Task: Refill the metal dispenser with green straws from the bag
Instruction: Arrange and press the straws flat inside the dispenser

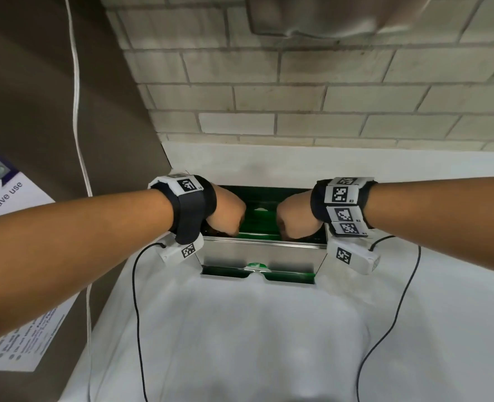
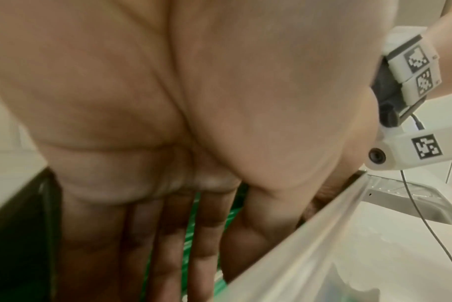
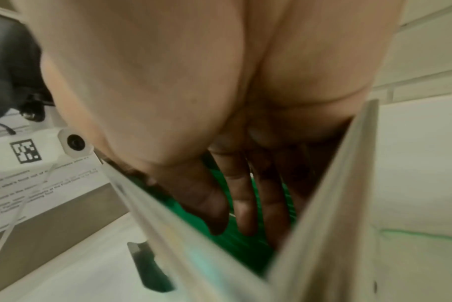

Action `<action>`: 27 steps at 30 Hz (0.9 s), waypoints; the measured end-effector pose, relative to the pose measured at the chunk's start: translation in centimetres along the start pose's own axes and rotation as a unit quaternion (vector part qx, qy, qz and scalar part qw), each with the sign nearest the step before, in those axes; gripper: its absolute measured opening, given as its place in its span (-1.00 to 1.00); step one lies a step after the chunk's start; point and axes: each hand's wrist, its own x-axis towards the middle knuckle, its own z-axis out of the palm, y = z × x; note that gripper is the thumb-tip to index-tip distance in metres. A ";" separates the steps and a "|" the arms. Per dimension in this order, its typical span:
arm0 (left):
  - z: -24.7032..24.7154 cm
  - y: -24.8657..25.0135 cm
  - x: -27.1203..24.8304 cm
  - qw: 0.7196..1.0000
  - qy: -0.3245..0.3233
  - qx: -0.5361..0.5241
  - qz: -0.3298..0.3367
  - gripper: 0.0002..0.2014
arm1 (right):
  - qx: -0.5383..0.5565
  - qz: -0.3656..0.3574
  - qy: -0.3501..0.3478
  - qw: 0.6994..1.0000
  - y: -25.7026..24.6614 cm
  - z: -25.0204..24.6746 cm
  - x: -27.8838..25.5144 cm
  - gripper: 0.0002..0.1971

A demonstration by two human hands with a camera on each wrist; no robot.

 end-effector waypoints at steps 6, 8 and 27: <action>0.8 -0.3 0.0 1.000 -0.015 0.005 -0.015 -0.62 | 0.039 0.002 0.016 0.999 0.3 -0.2 -0.1 -0.65; 0.6 -0.5 -0.1 1.000 0.003 -0.006 -0.015 -0.61 | 0.033 -0.020 0.038 0.999 0.3 -0.3 -0.2 -0.69; 0.5 -0.2 -0.7 0.999 0.019 -0.028 0.008 -0.61 | 0.058 -0.034 0.052 0.996 1.2 0.0 1.1 -0.66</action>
